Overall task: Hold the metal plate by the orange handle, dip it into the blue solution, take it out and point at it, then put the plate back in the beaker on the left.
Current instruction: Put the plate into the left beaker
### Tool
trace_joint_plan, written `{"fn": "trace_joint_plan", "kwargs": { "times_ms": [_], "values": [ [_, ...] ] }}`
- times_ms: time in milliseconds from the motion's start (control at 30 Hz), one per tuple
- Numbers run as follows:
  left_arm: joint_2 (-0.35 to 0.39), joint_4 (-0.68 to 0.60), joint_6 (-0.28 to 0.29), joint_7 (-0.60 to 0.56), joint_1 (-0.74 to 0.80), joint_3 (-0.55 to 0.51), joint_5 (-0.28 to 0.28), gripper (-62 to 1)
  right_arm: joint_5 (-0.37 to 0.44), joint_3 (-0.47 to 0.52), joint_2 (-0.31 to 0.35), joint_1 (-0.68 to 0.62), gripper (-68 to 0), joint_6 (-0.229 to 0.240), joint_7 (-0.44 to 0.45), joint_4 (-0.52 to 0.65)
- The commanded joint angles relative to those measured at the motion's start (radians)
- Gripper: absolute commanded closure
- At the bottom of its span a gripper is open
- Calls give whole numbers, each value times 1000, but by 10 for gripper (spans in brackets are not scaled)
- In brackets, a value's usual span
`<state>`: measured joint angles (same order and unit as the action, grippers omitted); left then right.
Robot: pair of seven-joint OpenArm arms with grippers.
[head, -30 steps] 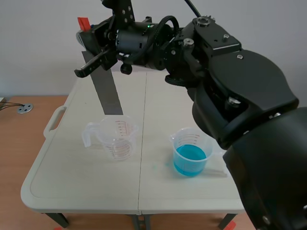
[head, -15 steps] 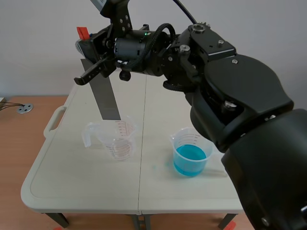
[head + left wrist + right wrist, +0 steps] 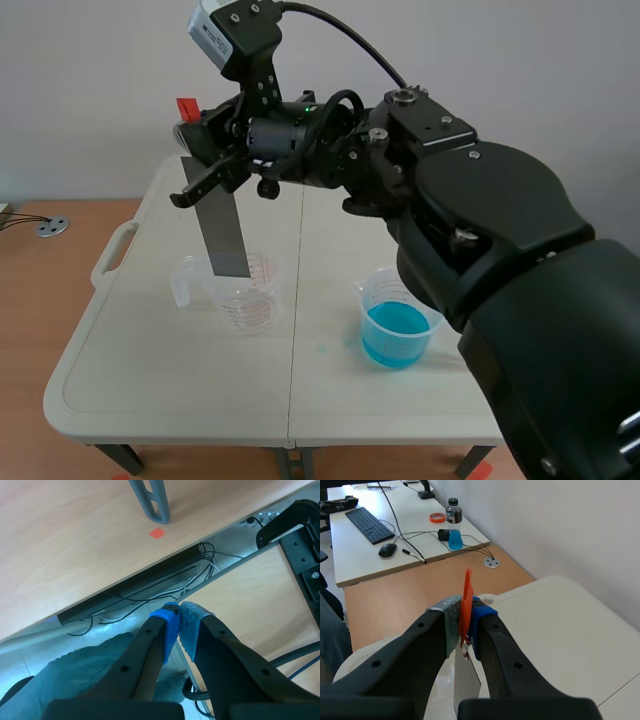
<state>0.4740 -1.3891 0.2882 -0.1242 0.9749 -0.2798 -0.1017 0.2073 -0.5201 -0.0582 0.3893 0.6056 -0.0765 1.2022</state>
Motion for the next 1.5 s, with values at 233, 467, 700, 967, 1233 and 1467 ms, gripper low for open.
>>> {"fn": "trace_joint_plan", "kwargs": {
  "times_ms": [233,467,700,967,1233,1467],
  "values": [
    [6,-8,-2,-7,3,1,-6,-21,1,2,-6,21,-13,-3,42,-45],
    [6,-8,-2,-7,3,1,-6,-21,-3,2,-6,21,-13,-3,72,-119],
    [6,-9,-2,-7,3,1,-6,-21,-58,2,-6,21,-13,-3,115,-168],
    [6,-9,-2,-14,2,1,-6,-21,-100,2,-6,20,-13,-3,136,-206],
    [6,-9,-2,-7,-14,1,-6,-21,-133,2,-6,20,-13,-3,154,-240],
    [6,-9,-2,-7,-14,1,-6,-110,-133,2,-5,21,-145,-3,154,-240]
  ]
}}
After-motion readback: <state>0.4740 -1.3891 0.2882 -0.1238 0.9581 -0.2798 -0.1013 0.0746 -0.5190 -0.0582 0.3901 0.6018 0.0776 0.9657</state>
